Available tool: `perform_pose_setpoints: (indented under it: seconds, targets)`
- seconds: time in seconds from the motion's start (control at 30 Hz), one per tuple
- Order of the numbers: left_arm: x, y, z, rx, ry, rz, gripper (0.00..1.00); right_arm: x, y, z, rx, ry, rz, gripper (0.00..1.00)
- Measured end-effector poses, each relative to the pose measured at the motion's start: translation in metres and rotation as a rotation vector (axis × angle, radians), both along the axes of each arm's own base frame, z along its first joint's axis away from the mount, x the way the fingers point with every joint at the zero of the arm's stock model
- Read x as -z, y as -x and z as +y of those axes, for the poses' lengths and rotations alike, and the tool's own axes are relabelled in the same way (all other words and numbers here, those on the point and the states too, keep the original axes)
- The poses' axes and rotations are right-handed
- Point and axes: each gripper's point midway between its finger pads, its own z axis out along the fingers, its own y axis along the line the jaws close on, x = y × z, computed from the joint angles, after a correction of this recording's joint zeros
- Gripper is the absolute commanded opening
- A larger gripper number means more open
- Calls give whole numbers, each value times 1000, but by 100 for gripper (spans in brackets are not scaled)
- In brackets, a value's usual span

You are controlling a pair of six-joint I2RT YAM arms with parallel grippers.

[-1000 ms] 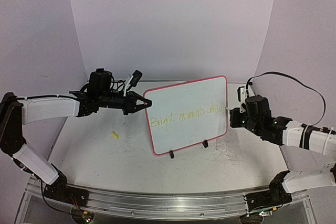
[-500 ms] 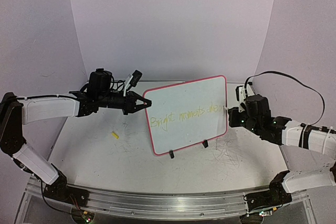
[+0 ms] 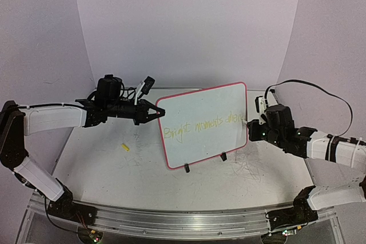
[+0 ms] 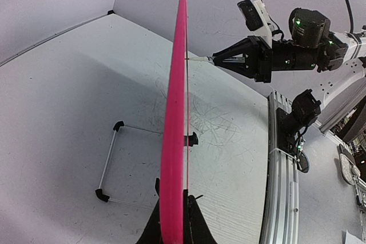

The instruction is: Write a sentence on the whiteboard

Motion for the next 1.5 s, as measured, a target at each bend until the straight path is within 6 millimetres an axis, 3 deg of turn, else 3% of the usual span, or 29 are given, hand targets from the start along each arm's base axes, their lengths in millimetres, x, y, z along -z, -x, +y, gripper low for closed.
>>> perform_pose_setpoints:
  seconds: [0.3,1.0,1.2,1.5]
  targets:
    - [0,0,0,0,0,1,0,2,-2,-5,26,21,5,0]
    - [2,-2,2,-12,-4,13,0,-39,-25,3,52,-4,-100,0]
    - [2,-2,2,-12,-4,13,0,-35,-24,2,55,-12,-95,0]
    - [2,-2,2,-14,-5,14,0,-5,-13,-3,59,1,-33,0]
